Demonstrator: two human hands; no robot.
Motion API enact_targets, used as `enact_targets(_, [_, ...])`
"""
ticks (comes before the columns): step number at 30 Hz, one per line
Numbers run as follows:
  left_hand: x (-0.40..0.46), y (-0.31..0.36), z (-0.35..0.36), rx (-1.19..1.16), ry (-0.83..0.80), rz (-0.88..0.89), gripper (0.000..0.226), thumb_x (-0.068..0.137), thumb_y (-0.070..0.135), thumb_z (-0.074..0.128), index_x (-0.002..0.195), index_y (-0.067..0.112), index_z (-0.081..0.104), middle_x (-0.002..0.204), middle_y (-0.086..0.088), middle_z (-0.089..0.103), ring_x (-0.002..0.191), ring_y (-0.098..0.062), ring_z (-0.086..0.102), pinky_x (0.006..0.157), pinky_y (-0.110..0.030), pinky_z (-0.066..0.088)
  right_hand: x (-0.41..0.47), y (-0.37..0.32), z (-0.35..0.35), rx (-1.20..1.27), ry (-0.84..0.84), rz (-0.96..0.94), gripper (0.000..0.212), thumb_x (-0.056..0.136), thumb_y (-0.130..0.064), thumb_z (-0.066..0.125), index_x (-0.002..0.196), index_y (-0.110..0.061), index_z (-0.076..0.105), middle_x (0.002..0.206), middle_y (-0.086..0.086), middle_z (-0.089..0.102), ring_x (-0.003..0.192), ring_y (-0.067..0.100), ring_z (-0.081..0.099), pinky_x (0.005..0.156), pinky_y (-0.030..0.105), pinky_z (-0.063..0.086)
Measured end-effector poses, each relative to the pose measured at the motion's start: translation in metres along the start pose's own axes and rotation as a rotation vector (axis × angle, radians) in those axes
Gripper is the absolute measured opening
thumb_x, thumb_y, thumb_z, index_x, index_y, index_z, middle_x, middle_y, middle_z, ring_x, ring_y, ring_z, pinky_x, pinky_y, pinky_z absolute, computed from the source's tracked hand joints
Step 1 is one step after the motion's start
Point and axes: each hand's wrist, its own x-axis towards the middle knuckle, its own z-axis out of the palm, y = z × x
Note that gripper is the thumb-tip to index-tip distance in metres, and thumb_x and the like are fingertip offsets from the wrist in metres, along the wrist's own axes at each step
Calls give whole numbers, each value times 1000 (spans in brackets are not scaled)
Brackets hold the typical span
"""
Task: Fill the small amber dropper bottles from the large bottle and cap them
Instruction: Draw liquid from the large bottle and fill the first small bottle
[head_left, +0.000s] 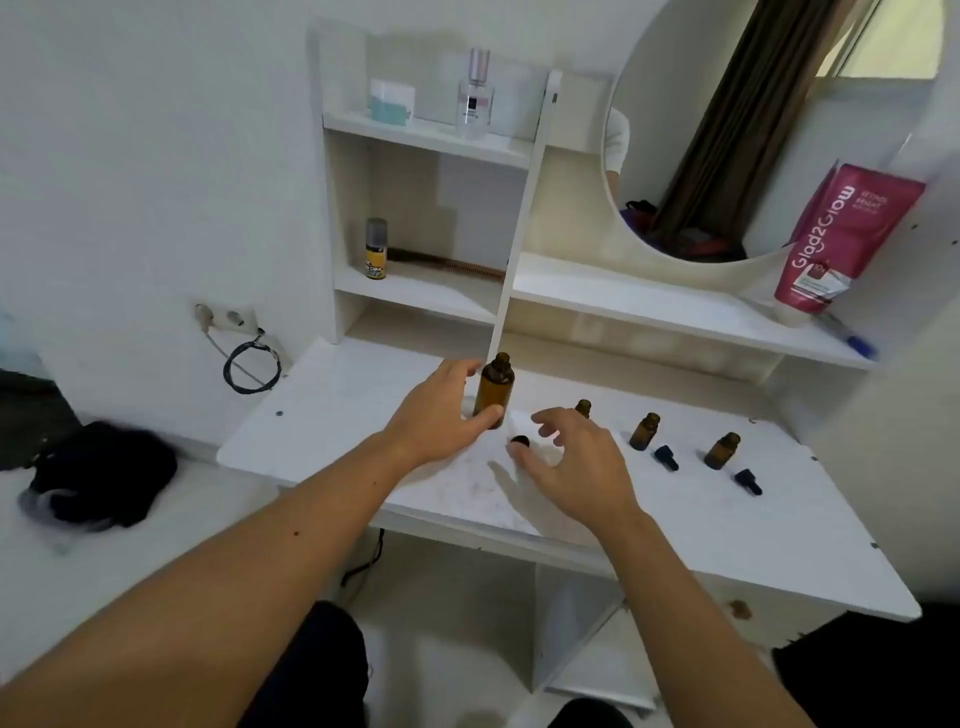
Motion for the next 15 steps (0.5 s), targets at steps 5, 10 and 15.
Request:
enact_targets(5, [8, -10, 19, -130, -12, -53, 69, 90, 49, 74, 147, 25, 43, 146, 2, 54, 131, -18, 55, 108, -42, 51, -6, 1, 24, 35, -53, 60, 46, 90, -58, 68, 125, -29, 65, 120, -12, 69, 105, 10, 61, 94, 30, 54])
enact_targets(10, [13, -17, 28, -240, 4, -98, 60, 92, 41, 75, 143, 27, 46, 137, 4, 60, 120, -16, 60, 102, -39, 56, -3, 6, 36, 101, 38, 82, 26, 98, -41, 66, 120, -28, 69, 116, -12, 70, 100, 6, 61, 94, 25, 55])
enact_targets(15, [13, -23, 33, -278, 29, -91, 55, 94, 38, 73, 142, 24, 49, 131, 5, 63, 111, -12, 63, 98, -30, 56, 9, 7, 16, 276, 285, 66, 18, 94, -23, 76, 111, -19, 77, 101, -7, 72, 84, 4, 66, 81, 26, 60])
